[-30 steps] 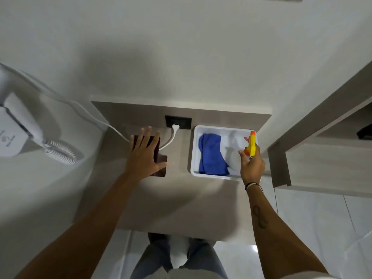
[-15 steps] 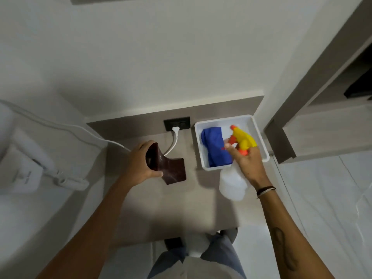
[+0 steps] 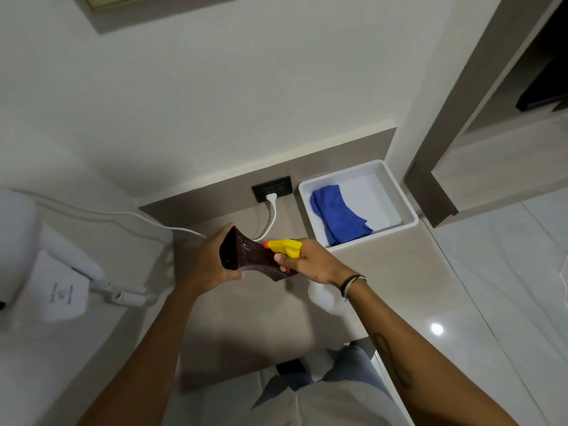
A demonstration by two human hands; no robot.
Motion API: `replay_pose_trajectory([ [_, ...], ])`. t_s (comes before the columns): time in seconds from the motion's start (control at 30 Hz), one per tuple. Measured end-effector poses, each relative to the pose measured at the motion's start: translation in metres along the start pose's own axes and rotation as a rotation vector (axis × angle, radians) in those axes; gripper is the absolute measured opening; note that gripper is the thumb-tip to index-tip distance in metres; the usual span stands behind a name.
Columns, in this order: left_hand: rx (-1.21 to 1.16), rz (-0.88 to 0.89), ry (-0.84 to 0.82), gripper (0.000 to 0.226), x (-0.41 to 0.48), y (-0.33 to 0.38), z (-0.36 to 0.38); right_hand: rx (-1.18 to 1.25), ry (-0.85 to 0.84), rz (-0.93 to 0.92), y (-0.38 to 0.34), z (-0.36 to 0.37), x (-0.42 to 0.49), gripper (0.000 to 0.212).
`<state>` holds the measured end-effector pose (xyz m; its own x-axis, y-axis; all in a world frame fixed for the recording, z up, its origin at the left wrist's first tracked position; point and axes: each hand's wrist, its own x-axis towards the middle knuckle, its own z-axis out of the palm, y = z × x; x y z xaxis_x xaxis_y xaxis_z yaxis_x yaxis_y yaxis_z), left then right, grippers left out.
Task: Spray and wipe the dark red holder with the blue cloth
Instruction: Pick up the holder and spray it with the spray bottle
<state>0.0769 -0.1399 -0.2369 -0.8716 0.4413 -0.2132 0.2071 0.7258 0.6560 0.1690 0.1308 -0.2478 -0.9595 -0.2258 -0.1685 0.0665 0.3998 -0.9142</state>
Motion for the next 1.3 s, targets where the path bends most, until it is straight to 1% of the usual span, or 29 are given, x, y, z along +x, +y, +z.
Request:
replay_pose_trajectory([
  [0.13,0.004,0.005,-0.041,0.122,-0.001,0.0,-0.004,-0.053,-0.034,0.04,0.01,-0.002,0.008,0.046],
  [0.23,0.007,-0.011,-0.068,0.12,-0.002,0.002,-0.006,-0.058,-0.035,0.118,0.025,-0.01,0.001,0.052],
  [0.3,0.002,-0.03,-0.062,0.119,-0.004,0.003,-0.007,-0.119,-0.012,0.187,0.038,-0.014,-0.004,0.053],
  [0.4,-0.022,-0.051,-0.041,0.114,-0.008,0.007,-0.008,-0.231,0.006,0.259,0.053,-0.017,-0.007,0.049],
  [0.43,-0.031,-0.055,-0.029,0.108,-0.009,0.008,-0.008,-0.224,0.017,0.262,0.056,-0.017,-0.008,0.048],
  [0.5,-0.048,-0.09,0.006,0.089,-0.01,0.01,-0.007,-0.164,0.04,0.24,0.055,-0.017,-0.009,0.047],
  [0.57,-0.105,-0.183,0.043,0.07,-0.009,0.014,-0.008,-0.115,0.031,0.186,0.049,-0.018,-0.01,0.049],
  [0.6,-0.14,-0.242,0.062,0.066,-0.008,0.016,-0.008,-0.102,0.024,0.16,0.044,-0.018,-0.01,0.051],
  [0.63,-0.169,-0.3,0.078,0.068,-0.006,0.018,-0.008,-0.094,0.014,0.135,0.038,-0.016,-0.01,0.052],
  [0.73,-0.252,-0.46,0.11,0.087,0.001,0.016,-0.009,-0.106,-0.028,0.064,0.015,-0.008,-0.006,0.051],
  [0.83,-0.294,-0.528,0.096,0.091,0.008,0.011,-0.009,-0.15,-0.053,0.022,-0.002,0.003,0.002,0.041],
  [0.9,-0.287,-0.51,0.074,0.094,0.009,0.01,-0.009,-0.199,-0.051,0.036,-0.009,0.008,0.008,0.039],
  [1.0,-0.274,-0.488,0.038,0.102,0.007,0.01,-0.009,-0.273,-0.037,0.103,-0.007,0.008,0.014,0.042],
  [1.1,-0.256,-0.437,0.031,0.085,0.007,0.007,-0.008,-0.309,-0.028,0.179,0.007,0.004,0.014,0.046],
  [1.13,-0.263,-0.414,0.032,0.082,0.008,0.006,-0.007,-0.312,-0.023,0.205,0.013,0.002,0.013,0.046],
  [1.17,-0.277,-0.395,0.027,0.084,0.007,0.005,-0.007,-0.313,-0.015,0.23,0.019,0.0,0.011,0.046],
  [1.23,-0.285,-0.377,-0.016,0.098,0.003,0.006,-0.009,-0.332,0.007,0.278,0.029,-0.003,0.009,0.045],
  [1.3,-0.21,-0.362,-0.066,0.115,-0.001,0.005,-0.011,-0.333,0.014,0.312,0.036,-0.005,0.008,0.043],
])
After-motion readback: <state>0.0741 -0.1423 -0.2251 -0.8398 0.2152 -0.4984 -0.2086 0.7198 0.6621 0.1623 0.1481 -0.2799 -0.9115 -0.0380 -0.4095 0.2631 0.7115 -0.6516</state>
